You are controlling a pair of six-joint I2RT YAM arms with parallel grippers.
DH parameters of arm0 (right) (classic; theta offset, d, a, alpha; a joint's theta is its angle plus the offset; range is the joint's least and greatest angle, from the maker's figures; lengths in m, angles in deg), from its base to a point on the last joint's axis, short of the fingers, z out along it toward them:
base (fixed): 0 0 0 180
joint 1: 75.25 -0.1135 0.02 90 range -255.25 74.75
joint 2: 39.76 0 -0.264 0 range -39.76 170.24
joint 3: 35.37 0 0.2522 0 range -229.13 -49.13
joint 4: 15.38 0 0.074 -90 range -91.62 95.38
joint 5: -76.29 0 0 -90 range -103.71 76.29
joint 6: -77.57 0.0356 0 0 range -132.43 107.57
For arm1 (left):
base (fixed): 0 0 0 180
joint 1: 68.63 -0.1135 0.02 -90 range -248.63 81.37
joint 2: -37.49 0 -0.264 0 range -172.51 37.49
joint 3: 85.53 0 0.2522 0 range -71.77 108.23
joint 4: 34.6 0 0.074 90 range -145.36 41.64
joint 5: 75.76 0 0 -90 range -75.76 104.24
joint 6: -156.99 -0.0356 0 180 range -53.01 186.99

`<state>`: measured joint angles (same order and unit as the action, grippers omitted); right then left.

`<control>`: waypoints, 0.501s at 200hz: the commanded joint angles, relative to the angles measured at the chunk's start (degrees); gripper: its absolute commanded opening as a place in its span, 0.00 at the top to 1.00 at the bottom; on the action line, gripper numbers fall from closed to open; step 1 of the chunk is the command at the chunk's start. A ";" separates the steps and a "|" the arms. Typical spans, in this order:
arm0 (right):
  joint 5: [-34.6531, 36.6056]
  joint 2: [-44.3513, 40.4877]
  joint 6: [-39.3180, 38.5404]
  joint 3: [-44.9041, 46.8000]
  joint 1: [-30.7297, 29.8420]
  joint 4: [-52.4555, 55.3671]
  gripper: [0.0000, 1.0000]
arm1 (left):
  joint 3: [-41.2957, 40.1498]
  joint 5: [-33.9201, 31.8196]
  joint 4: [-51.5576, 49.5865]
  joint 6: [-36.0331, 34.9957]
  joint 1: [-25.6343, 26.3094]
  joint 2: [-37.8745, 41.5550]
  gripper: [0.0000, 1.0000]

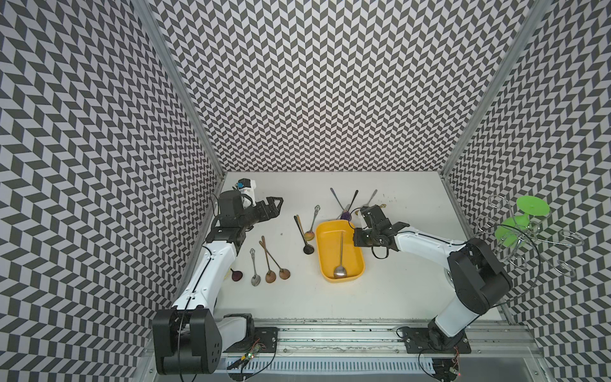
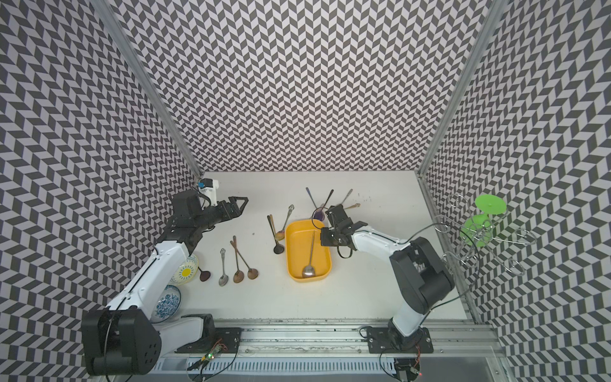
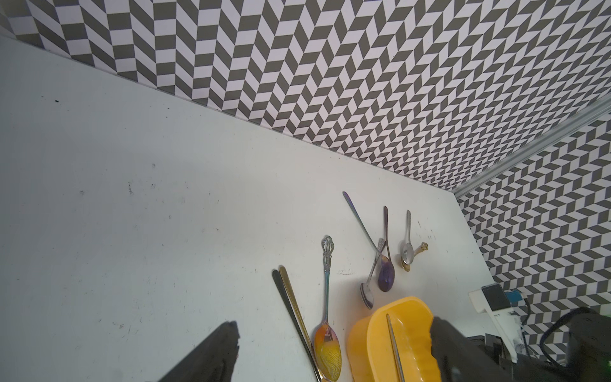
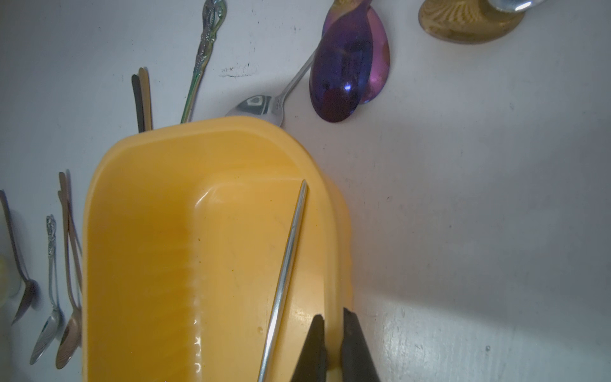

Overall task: Put the spoon into the storage box
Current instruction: Adjust the storage box at the center of the board.

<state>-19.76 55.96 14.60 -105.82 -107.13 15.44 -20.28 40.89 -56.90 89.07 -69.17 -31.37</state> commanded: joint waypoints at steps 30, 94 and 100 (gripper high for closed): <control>2.66 -1.43 -1.35 -6.85 -0.29 5.09 0.64 | -0.54 0.01 1.85 -1.08 -0.35 1.27 0.05; 10.43 5.34 -2.10 -23.68 1.57 13.33 0.57 | -0.95 0.09 2.37 -1.68 -0.42 1.61 0.02; 11.20 6.82 -1.66 -25.50 1.85 14.07 0.57 | -0.92 0.06 2.32 -1.92 -0.40 1.67 0.02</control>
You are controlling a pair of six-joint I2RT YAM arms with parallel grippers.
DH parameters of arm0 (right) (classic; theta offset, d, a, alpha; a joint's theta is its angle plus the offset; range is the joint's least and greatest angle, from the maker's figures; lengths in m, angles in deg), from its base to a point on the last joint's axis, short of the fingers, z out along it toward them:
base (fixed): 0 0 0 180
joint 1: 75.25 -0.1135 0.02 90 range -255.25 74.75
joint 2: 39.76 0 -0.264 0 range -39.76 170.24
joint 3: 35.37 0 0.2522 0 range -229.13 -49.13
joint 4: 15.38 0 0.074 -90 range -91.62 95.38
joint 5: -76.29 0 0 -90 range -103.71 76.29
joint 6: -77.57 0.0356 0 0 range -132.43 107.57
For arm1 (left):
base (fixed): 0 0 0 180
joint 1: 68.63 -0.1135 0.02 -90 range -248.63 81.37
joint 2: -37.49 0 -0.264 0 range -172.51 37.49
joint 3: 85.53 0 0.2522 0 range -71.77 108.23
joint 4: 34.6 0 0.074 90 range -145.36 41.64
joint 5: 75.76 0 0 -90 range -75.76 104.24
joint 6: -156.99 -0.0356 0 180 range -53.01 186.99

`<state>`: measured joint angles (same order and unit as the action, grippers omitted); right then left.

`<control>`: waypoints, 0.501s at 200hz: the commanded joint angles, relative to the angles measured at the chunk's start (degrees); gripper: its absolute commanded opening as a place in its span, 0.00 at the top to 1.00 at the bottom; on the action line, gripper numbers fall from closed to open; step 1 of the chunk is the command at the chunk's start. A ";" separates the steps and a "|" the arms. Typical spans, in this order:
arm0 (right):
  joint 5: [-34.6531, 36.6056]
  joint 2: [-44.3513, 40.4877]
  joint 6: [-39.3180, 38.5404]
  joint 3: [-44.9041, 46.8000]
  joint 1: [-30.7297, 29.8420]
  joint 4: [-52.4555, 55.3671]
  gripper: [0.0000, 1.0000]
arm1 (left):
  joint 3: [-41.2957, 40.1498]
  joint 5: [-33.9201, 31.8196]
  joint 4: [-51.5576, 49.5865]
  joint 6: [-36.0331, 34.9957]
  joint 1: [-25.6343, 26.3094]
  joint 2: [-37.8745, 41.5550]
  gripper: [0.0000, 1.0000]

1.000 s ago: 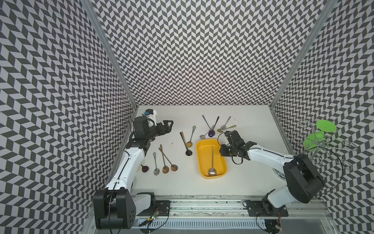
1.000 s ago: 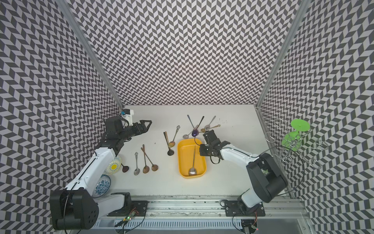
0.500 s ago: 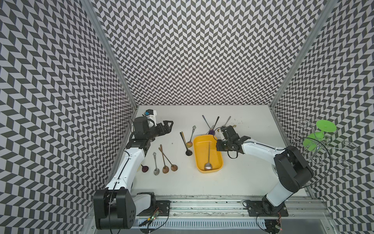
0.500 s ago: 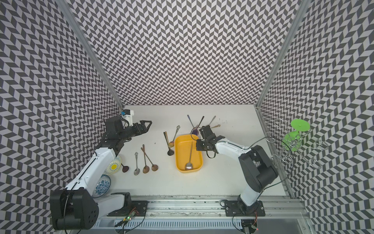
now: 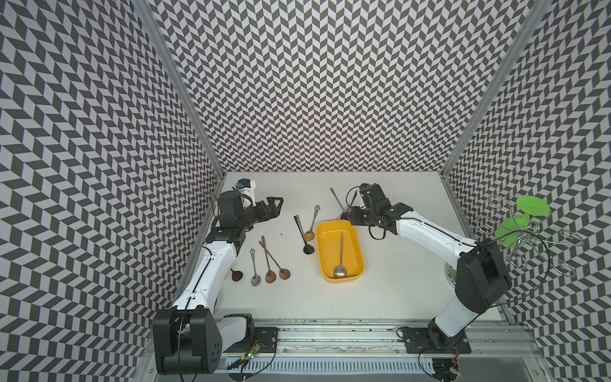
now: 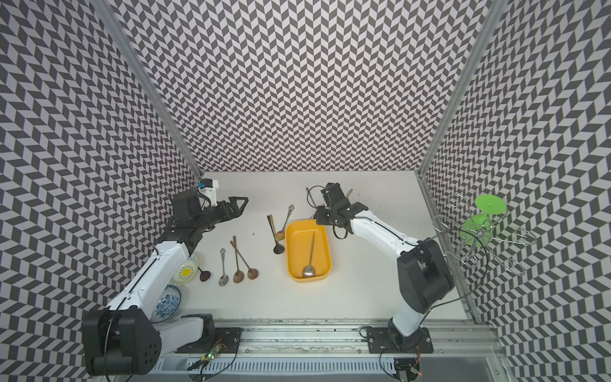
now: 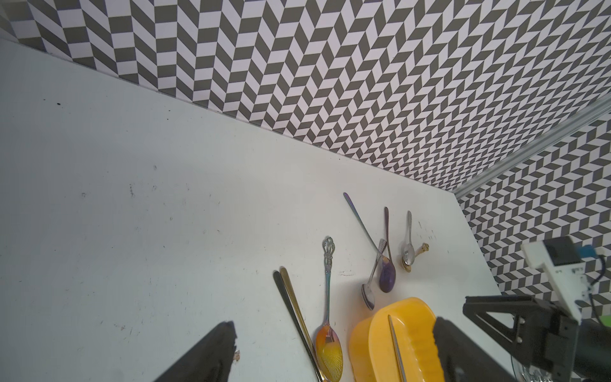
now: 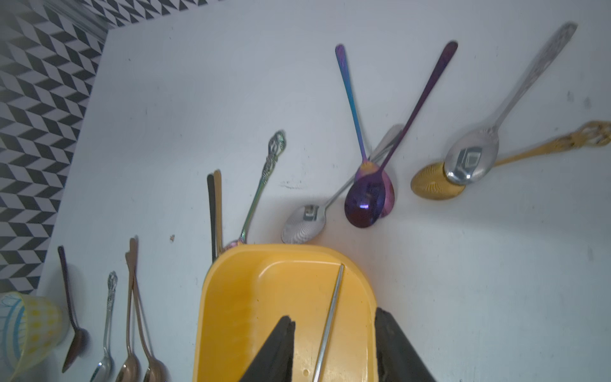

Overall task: Put the spoon into the storage box
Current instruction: Adjust the storage box at the center of the board, then pick up the spoon from the center of the board.

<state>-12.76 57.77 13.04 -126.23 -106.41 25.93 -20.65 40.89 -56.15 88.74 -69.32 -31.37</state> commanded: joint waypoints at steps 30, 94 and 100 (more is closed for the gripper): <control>6.03 12.18 1.29 -13.63 2.02 6.08 0.57 | -0.49 -0.19 1.34 -2.73 -0.11 1.94 0.01; 5.69 27.07 4.86 -28.02 3.60 9.73 0.58 | -0.26 -1.09 0.81 -4.47 0.56 2.24 0.01; 5.12 28.04 5.08 -29.10 3.81 9.79 0.58 | -0.18 -1.08 0.76 -4.55 0.60 2.23 0.01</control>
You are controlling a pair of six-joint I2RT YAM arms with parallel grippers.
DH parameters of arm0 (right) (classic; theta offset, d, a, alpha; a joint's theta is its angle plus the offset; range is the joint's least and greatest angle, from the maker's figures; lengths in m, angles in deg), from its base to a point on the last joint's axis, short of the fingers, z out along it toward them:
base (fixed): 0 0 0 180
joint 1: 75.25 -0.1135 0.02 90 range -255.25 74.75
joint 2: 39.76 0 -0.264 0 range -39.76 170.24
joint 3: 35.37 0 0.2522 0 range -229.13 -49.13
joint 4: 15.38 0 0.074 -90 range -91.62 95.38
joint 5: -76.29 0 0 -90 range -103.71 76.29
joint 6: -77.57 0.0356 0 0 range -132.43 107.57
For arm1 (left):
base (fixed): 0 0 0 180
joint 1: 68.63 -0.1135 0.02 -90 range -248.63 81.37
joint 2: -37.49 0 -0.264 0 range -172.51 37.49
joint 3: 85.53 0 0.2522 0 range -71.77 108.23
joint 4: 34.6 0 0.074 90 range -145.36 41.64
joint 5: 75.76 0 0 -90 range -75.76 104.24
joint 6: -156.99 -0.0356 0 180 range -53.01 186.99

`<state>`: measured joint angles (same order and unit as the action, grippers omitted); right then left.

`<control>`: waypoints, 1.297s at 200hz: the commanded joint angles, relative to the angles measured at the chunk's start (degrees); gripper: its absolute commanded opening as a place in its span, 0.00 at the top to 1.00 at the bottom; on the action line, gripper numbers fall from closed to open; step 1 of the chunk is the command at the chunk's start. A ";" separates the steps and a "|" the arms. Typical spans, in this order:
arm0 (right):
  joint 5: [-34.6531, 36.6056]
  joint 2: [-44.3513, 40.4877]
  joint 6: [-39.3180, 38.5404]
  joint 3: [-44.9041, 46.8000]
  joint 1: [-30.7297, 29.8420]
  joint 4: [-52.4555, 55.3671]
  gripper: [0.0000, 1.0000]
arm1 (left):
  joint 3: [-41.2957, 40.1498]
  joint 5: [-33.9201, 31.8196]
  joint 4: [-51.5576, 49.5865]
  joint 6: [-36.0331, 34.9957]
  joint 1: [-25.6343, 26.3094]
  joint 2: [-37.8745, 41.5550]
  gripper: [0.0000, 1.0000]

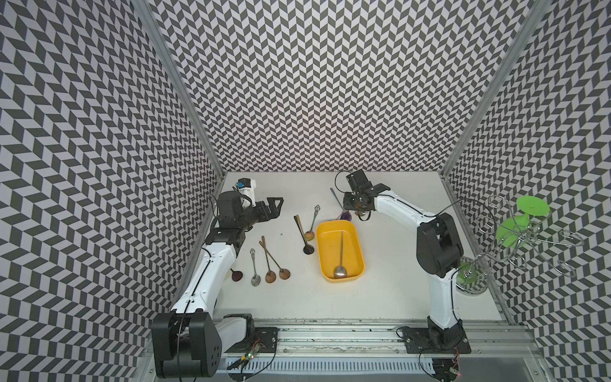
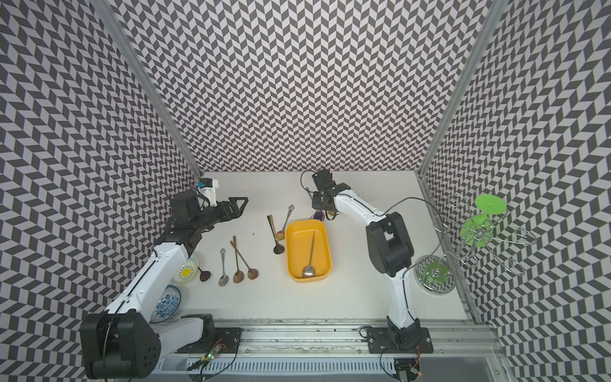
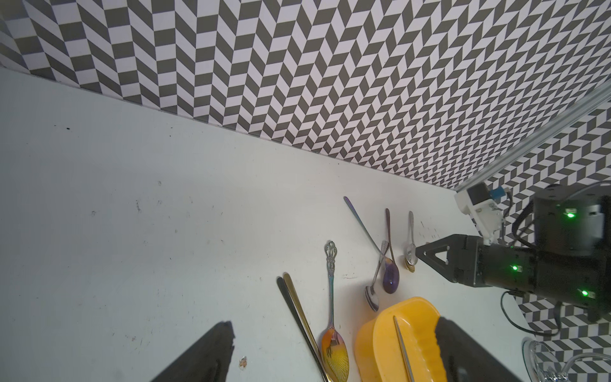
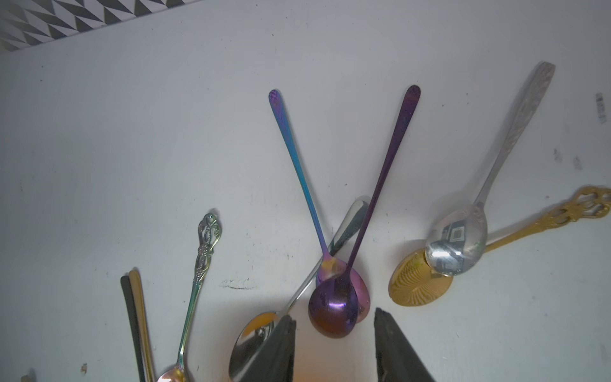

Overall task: Put the spoon into the storage box
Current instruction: Pick up the spoon from the center of the board.

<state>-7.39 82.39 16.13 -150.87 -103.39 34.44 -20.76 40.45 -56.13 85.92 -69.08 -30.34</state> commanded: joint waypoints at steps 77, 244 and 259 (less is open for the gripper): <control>-3.15 11.66 4.09 -11.68 2.16 4.44 0.59 | 0.16 -0.97 0.49 -2.44 0.97 1.11 0.01; 0.25 16.19 1.50 -10.47 5.31 5.13 1.00 | 1.48 -1.08 -0.25 -2.24 1.94 0.50 0.01; 1.49 15.21 0.45 -9.69 6.31 5.01 1.00 | 1.38 -1.15 -0.19 -2.26 1.94 0.46 0.01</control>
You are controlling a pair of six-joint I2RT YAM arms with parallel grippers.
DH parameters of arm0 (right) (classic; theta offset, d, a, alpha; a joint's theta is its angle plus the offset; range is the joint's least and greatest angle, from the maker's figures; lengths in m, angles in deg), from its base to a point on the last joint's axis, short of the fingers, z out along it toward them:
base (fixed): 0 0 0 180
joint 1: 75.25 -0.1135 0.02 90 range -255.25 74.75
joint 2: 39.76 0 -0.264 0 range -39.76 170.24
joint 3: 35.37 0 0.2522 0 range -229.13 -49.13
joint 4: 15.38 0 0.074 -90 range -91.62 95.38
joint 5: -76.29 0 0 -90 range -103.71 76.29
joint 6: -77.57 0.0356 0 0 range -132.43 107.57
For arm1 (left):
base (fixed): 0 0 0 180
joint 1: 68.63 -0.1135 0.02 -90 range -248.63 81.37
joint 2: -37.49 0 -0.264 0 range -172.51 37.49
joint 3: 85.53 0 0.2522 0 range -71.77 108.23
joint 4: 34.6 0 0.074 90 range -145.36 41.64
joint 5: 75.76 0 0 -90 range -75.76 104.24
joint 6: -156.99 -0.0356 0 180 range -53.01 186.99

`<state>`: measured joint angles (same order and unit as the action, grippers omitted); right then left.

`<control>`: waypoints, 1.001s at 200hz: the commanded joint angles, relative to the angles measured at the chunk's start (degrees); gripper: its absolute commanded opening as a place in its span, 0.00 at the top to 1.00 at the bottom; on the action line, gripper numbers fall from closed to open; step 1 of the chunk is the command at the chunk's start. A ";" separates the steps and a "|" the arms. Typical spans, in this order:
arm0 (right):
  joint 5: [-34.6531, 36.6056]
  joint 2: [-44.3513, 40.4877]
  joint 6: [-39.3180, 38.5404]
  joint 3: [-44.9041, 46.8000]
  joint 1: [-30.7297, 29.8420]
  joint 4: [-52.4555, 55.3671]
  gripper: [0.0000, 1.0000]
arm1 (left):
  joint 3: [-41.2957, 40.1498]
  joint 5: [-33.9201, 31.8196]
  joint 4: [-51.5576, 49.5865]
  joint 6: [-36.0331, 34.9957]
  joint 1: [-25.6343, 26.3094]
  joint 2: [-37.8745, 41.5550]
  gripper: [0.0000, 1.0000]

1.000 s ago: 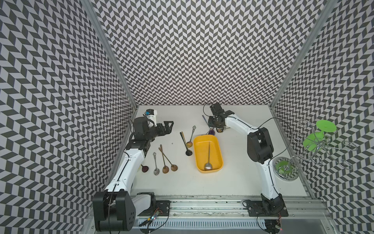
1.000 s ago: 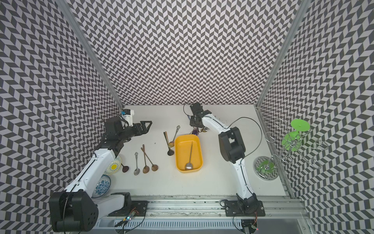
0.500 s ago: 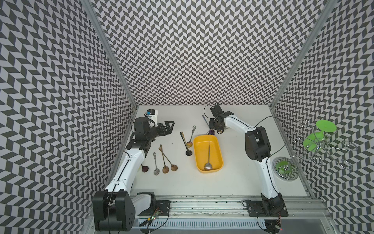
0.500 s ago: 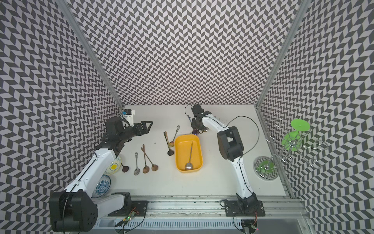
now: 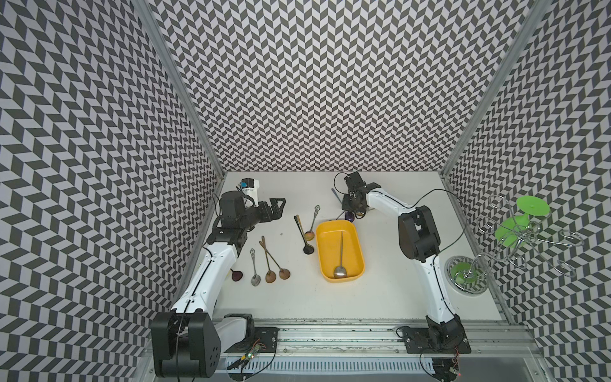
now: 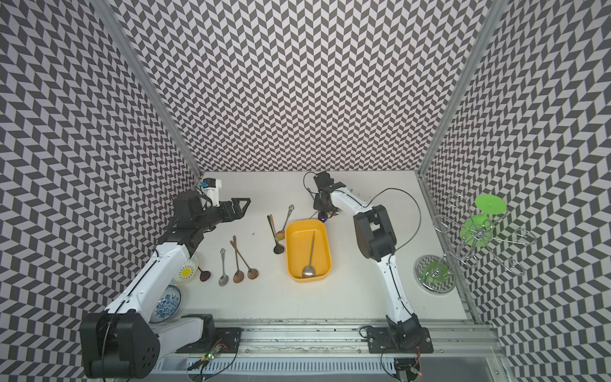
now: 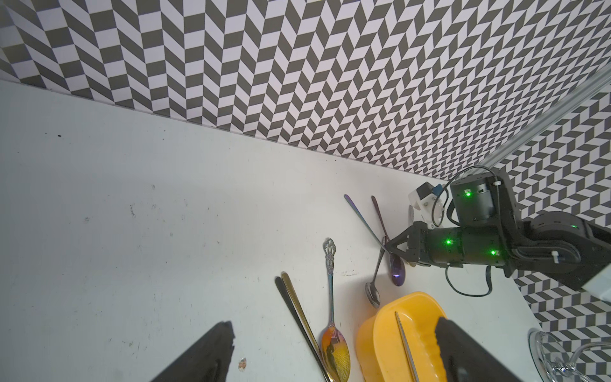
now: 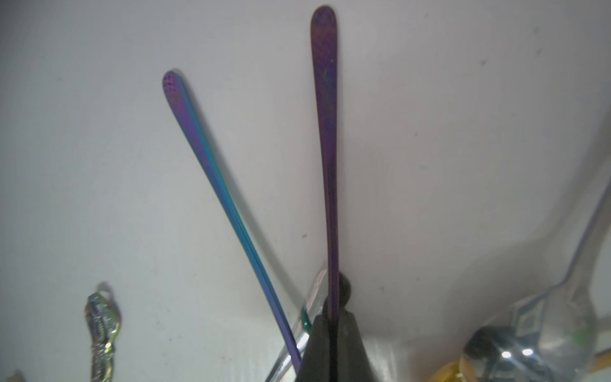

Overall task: Put the spoon into the storage box
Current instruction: Pick up the spoon from the center of the board.

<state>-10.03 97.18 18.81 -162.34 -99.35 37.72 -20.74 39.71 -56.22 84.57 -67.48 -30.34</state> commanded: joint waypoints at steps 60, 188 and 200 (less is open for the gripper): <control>6.12 -4.76 -6.24 4.19 4.45 1.45 1.00 | 1.02 -0.43 0.08 -0.88 0.15 0.65 0.01; 1.03 -20.55 -7.81 12.37 3.96 1.51 1.00 | 0.22 -0.42 0.57 -0.79 -0.18 1.11 0.01; 0.73 -22.68 -8.10 13.84 3.13 1.60 1.00 | 0.22 -0.43 0.66 -0.73 -0.26 1.11 0.01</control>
<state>-7.93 79.48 11.51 -150.84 -94.87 39.99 -20.74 39.41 -56.20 84.57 -67.53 -30.34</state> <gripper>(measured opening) 0.063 0.993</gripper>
